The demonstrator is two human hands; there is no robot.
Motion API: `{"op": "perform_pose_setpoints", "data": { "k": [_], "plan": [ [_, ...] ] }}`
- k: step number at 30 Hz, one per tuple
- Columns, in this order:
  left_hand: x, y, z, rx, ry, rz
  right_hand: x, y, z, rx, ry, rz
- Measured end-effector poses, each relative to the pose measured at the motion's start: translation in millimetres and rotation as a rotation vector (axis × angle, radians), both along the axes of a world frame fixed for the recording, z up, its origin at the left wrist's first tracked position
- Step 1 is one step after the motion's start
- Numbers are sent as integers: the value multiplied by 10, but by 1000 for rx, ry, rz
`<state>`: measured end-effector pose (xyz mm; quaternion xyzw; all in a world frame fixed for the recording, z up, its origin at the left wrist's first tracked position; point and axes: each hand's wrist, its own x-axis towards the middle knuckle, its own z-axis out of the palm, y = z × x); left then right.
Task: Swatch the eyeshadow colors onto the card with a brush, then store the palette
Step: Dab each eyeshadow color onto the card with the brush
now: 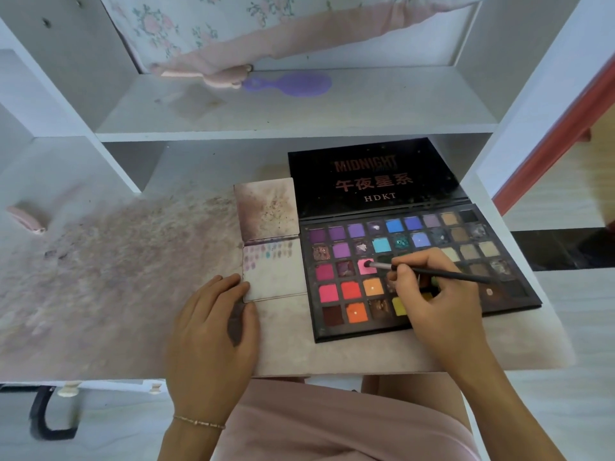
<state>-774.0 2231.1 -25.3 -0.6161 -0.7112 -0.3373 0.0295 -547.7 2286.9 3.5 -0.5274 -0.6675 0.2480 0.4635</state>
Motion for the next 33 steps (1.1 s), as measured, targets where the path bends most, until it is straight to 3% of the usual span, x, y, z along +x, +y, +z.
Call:
{"op": "perform_pose_setpoints", "data": {
  "k": [12, 23, 28, 33],
  "plan": [
    [-7, -3, -3, -9, 3, -3, 5, -5, -16, -39, -17, -6],
    [-7, -10, 1, -14, -1, -3, -31, -15, 75, 20, 143, -7],
    [-7, -12, 6, -9, 1, -2, -275, 36, 114, -78, 228, 120],
    [0, -23, 32, -24, -8, 7, -656, 97, 97, -136, 185, 247]
  ]
}}
